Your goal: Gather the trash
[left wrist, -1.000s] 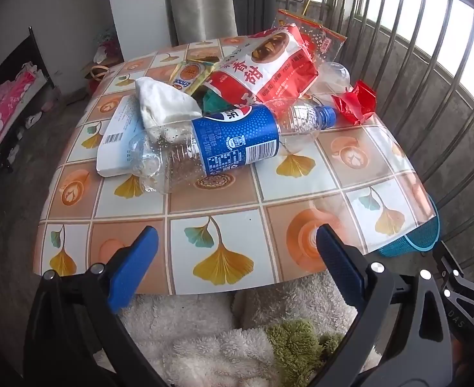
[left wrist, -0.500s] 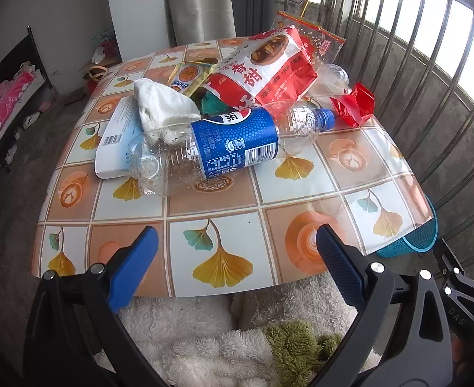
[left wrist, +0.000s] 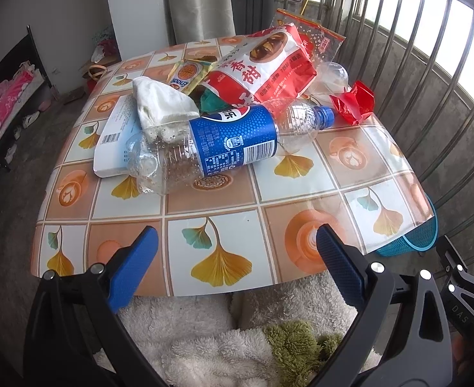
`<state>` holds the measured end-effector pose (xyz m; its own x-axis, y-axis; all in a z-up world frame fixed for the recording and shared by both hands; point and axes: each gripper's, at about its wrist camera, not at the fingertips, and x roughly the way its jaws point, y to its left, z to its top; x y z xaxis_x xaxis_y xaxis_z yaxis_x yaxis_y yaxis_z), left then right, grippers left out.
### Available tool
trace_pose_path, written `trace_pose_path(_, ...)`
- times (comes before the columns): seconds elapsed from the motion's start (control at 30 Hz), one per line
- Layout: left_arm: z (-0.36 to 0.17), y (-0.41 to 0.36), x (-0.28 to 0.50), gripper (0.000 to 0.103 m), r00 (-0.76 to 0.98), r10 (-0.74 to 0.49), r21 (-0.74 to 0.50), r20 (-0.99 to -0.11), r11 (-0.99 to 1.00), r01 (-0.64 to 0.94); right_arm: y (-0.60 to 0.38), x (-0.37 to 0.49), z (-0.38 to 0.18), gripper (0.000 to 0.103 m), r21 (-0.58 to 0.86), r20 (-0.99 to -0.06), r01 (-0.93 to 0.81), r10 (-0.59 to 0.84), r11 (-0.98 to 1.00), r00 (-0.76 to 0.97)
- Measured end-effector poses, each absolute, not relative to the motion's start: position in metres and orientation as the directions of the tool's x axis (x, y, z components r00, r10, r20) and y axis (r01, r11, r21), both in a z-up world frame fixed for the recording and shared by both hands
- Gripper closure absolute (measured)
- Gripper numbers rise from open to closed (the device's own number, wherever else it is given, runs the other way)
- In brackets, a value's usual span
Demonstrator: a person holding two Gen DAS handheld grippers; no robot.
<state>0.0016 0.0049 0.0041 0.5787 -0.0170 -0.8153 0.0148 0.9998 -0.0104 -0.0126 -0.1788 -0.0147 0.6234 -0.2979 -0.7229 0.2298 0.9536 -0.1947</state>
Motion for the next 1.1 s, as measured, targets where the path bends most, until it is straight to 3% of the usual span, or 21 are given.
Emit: trace_pose_path(1.1, 0.0036, 0.0045, 0.0019, 0.009, 0.578, -0.015, -0.008, -0.816, 1.000, 0.014, -0.1777, -0.0117, -0.0118, 0.006, -0.192, -0.720, 0.227, -0.295, 0.955, 0.628)
